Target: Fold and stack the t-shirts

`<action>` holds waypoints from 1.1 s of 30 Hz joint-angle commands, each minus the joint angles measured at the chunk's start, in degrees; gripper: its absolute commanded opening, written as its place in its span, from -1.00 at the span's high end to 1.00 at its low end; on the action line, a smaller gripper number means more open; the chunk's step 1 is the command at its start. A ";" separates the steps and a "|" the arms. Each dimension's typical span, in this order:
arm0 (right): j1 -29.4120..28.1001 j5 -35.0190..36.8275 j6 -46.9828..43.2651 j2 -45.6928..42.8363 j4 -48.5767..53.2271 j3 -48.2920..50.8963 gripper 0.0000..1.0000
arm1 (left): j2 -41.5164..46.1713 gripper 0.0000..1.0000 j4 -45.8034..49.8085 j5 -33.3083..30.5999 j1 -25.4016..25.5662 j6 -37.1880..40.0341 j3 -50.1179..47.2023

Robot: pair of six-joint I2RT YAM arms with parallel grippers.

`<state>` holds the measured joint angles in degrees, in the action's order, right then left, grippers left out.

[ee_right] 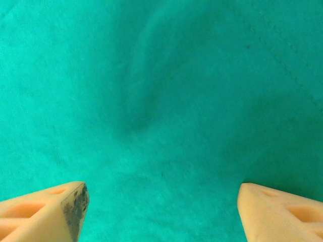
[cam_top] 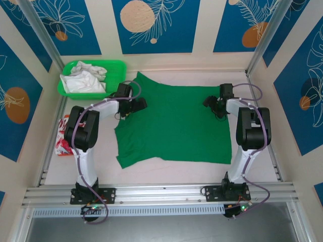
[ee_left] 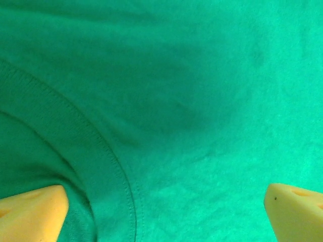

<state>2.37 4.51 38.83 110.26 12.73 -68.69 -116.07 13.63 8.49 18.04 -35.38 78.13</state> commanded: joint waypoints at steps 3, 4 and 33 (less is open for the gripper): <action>1.30 -3.18 2.97 5.23 0.80 -4.45 -0.56 | -5.79 -1.00 5.55 -1.64 0.26 2.41 6.66; 1.36 -3.19 3.24 5.87 0.89 -5.27 -0.57 | -6.63 -1.00 6.20 -1.59 0.24 2.56 8.00; -0.35 6.14 -1.30 -45.78 8.01 27.81 -0.54 | 48.22 -0.85 17.26 -19.67 15.68 -24.71 -32.88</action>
<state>1.76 8.99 37.89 68.77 15.55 -42.98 -73.03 17.37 -4.62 31.70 -50.39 47.83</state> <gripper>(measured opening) 0.772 0.939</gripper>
